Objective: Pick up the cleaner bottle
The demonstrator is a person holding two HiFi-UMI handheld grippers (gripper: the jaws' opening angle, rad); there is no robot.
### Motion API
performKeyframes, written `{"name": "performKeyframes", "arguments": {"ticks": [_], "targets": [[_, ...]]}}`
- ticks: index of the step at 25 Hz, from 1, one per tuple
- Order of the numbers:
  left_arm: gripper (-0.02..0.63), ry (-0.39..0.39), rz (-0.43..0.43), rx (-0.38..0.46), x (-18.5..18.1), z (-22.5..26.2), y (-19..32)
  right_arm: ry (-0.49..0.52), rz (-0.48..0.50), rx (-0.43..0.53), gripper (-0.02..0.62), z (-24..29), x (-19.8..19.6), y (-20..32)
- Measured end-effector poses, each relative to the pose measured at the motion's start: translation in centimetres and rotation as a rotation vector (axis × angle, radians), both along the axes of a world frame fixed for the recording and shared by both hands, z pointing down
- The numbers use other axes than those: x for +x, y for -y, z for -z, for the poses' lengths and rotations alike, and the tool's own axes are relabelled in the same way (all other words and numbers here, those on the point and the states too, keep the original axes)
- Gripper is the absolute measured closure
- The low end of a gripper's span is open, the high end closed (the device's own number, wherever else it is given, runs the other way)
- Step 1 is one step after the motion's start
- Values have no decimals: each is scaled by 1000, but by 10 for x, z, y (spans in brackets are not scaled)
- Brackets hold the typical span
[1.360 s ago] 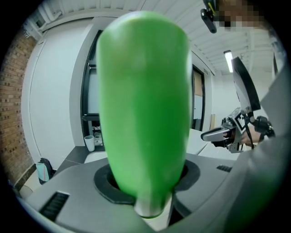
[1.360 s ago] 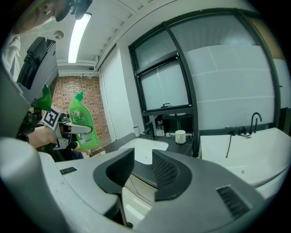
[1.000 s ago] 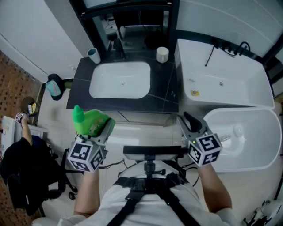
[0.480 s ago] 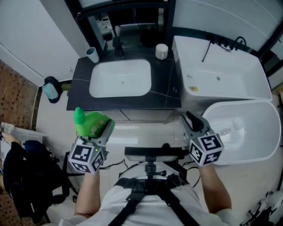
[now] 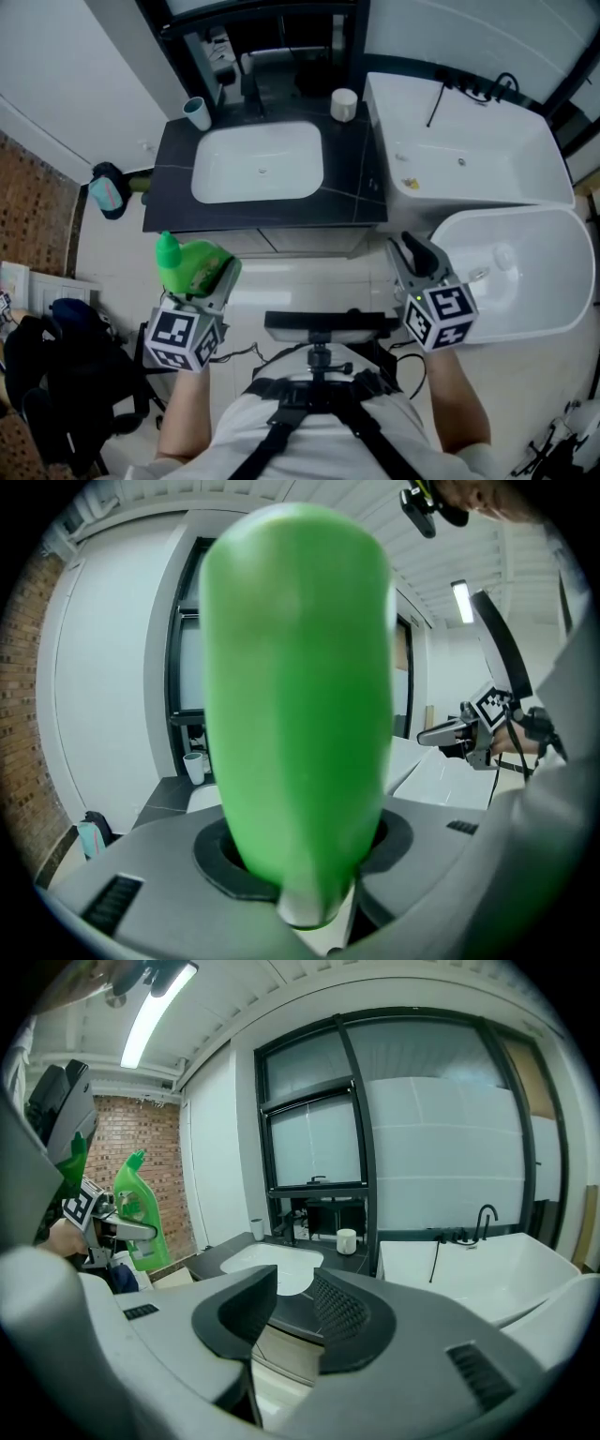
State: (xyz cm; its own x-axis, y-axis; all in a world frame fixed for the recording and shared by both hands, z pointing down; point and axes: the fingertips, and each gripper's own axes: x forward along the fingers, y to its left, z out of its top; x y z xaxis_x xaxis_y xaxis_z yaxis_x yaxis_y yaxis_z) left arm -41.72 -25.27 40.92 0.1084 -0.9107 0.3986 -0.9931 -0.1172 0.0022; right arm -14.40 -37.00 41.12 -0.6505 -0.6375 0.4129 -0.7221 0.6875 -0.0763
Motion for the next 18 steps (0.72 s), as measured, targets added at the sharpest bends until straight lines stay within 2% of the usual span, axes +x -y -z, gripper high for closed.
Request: {"name": "performKeyframes", "arguments": {"ticks": [7,10,18], "targets": [[428,-5,51,13,10,6,0,-32,39,43,471,11,6,20],[428,-9,64,17,19,8,1,-31,62,55,453,14,10,25],[428,1,85,14,35,13,5,-17,124,35,422,17,7,27]]}}
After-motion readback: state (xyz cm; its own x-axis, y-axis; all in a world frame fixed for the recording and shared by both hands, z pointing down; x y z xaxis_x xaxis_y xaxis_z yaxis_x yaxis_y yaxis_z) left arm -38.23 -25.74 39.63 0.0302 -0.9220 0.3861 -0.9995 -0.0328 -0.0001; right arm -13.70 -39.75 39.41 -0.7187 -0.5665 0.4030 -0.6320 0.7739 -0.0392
